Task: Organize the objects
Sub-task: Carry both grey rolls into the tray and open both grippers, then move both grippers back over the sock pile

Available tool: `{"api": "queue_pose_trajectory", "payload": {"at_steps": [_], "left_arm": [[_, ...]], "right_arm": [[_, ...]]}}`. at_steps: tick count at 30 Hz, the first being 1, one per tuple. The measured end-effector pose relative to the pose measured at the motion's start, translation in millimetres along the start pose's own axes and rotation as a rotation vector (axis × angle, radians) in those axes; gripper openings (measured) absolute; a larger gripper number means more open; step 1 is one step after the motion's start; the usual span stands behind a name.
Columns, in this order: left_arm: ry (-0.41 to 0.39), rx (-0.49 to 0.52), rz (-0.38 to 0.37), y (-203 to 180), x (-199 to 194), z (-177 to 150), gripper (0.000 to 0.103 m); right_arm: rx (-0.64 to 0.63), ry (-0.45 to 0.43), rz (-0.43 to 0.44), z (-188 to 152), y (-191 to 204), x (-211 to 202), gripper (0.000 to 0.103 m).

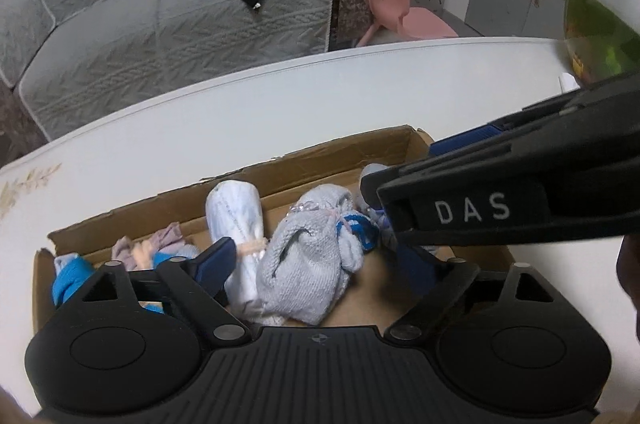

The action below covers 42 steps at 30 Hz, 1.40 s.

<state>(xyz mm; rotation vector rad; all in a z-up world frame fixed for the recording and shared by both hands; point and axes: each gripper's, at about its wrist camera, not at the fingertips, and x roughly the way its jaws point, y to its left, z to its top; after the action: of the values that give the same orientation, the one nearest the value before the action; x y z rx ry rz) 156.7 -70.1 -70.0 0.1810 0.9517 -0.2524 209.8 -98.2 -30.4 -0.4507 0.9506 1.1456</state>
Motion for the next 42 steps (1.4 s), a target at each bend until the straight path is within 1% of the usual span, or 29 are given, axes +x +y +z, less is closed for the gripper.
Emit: {"api": "queue_pose_trajectory", "payload": {"at_steps": [2,5,7,11,14,16,18,20,22,23,28,32,34,36,39,42], "left_arm": [[-0.001,-0.016,-0.011,1.6,-5.9,1.1,0.096],[0.02,-0.021,-0.001,4.2,-13.7,1.0,0.1],[0.04,-0.033,0.005,7.6,-17.2,-0.9,0.1],[0.06,-0.077,0.016,17.2,-21.5,-6.1,0.101],[0.069,-0.088,0.029,23.1,-26.8,-8.3,0.101],[0.071,-0.111,0.024,27.2,-32.2,-8.6,0.101],[0.075,-0.13,0.031,31.4,-38.8,-9.4,0.101],[0.084,-0.161,0.026,37.3,-46.4,-11.8,0.101],[0.092,-0.197,0.024,43.8,-55.1,-14.5,0.101],[0.093,-0.209,0.026,47.2,-61.0,-16.3,0.101],[0.089,-0.249,0.029,56.9,-94.7,-26.8,0.101],[0.075,-0.257,0.025,60.4,-128.3,-41.0,0.103],[0.076,-0.252,0.024,61.2,-140.8,-50.5,0.103],[0.079,-0.235,0.034,60.2,-152.7,-62.9,0.103],[0.081,-0.199,0.06,56.0,-169.4,-88.4,0.103],[0.079,-0.156,0.087,47.3,-179.2,-120.5,0.103]], "right_arm": [[-0.003,0.0,-0.001,0.1,1.9,-1.6,0.048],[-0.011,0.0,-0.006,-0.5,5.3,-5.2,0.052],[-0.004,-0.006,-0.005,-0.7,4.5,-8.1,0.056],[0.034,0.014,-0.002,-1.4,1.5,-8.4,0.057],[0.028,0.021,0.004,-3.1,5.8,-9.5,0.057],[0.027,0.024,0.007,-4.0,8.7,-10.9,0.06],[0.035,0.029,0.009,-5.1,10.0,-13.2,0.061],[0.036,0.029,0.011,-6.8,12.6,-17.9,0.063],[0.035,0.026,0.014,-9.4,16.2,-23.7,0.067],[0.034,0.022,0.015,-10.9,17.8,-27.8,0.068],[0.014,-0.013,0.018,-19.3,30.9,-54.5,0.072],[-0.021,-0.049,0.043,-29.8,45.2,-83.9,0.077],[-0.043,-0.062,0.054,-39.1,53.2,-98.2,0.081],[-0.056,-0.067,0.063,-48.9,60.6,-107.5,0.082],[-0.038,-0.048,0.092,-65.5,66.0,-114.1,0.086],[0.016,-0.017,0.121,-82.2,70.5,-114.1,0.088]]}}
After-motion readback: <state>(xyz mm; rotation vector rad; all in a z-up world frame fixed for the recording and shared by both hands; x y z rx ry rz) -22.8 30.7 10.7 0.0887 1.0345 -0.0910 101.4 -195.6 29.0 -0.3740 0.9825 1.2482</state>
